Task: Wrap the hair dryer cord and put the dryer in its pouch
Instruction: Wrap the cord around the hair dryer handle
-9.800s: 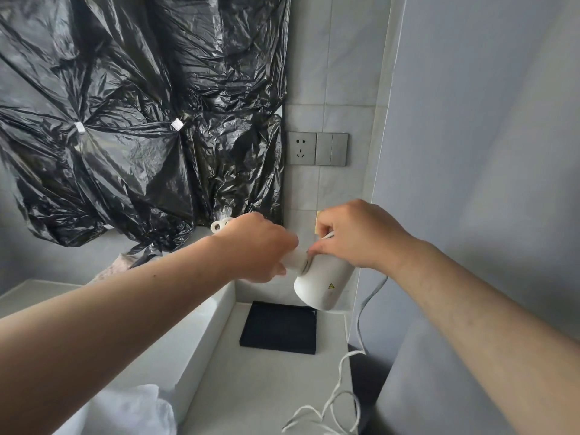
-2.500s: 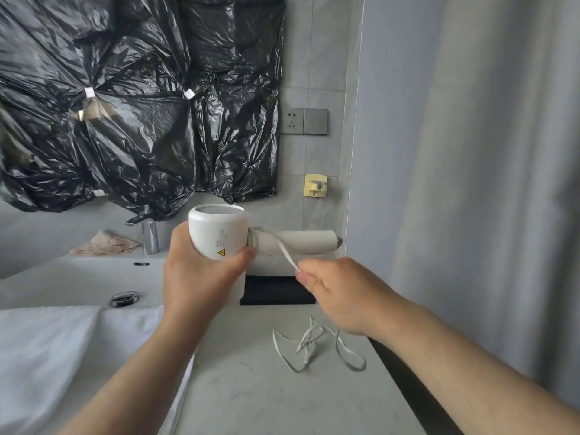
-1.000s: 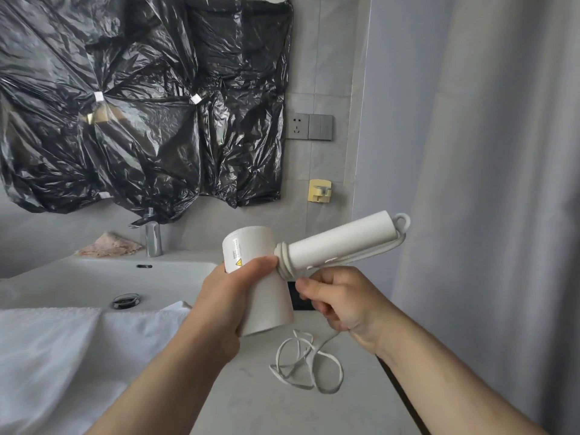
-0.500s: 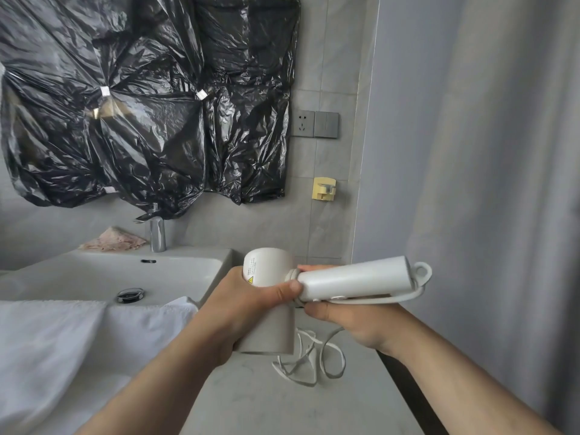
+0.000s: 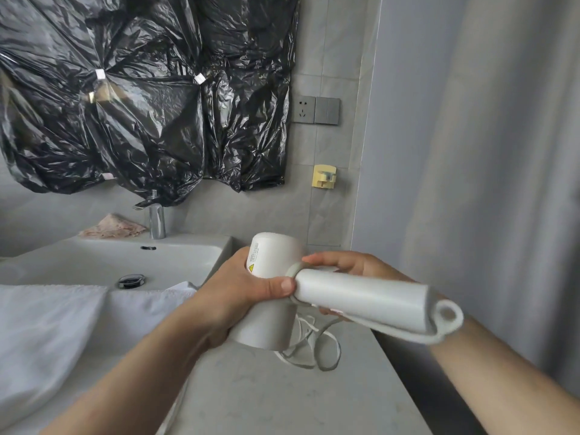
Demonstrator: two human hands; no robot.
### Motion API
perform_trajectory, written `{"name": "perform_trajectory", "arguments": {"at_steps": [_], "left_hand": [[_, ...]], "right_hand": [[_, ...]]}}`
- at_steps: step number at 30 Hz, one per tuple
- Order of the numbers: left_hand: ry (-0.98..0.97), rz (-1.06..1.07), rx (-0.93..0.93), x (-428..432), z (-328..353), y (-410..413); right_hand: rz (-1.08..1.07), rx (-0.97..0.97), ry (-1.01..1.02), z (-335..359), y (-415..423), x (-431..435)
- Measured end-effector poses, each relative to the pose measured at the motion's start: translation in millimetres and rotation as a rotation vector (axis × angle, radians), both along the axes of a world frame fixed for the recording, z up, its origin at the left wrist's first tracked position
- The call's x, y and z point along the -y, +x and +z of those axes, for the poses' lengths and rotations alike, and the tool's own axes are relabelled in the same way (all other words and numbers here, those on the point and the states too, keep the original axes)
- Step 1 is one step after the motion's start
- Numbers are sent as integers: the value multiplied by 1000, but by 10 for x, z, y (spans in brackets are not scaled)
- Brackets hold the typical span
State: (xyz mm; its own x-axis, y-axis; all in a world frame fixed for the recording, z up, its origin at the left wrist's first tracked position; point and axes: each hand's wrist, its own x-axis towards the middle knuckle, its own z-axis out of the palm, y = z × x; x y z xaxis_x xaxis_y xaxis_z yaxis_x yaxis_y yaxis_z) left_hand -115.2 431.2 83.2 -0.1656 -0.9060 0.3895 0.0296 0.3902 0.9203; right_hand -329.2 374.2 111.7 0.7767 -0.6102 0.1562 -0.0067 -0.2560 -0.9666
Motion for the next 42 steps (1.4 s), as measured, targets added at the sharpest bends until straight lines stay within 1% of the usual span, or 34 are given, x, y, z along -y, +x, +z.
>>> {"name": "perform_trajectory", "arguments": {"at_steps": [3,4,6,9,11,14,18,19,21,25,27,29,31,32,35,37,38,40,42], "left_hand": [[-74,50,155,-39,68,10],[-103,66,207,-47,90,13],[-159,160,336,-58,147,23],[-193,374,517,-22,219,69],[-214,444,616,-25,240,63],[-254,513,759,-66,255,13],[-295,612,885,-88,258,-13],[-303,640,900,-92,243,-21],[-313,700,889,-104,193,-49],[-370,823,789,-115,38,-132],[-400,860,724,-111,7,-152],[-430,881,683,-112,14,-142],[-443,912,686,-116,40,-133],[-453,929,700,-119,55,-141],[-544,987,800,-87,72,-181],[-571,1020,815,-47,65,-163],[-561,1026,785,-28,59,-138],[-526,1021,681,0,43,-87],[-502,1010,568,18,31,-63]], "right_hand": [[-134,-405,-355,91,-59,21],[-180,-481,-439,96,-62,6],[-222,-546,-540,105,-29,-31],[-288,-602,-656,121,48,-20],[-305,-596,-622,128,83,5],[-333,-532,-457,119,132,-2],[-421,-328,-224,100,227,-49],[-442,-289,-194,96,246,-45],[-478,-288,-192,105,265,-42],[-512,-390,-209,186,283,-50],[-498,-450,-268,252,251,-67],[-448,-549,-362,314,176,-99],[-426,-645,-446,367,119,-124],[-436,-658,-448,383,122,-135],[-484,-629,-436,397,196,-125],[-472,-603,-444,399,232,-136],[-458,-549,-401,395,229,-145],[-449,-377,-294,357,225,-143],[-472,-233,-275,260,254,-138]]}}
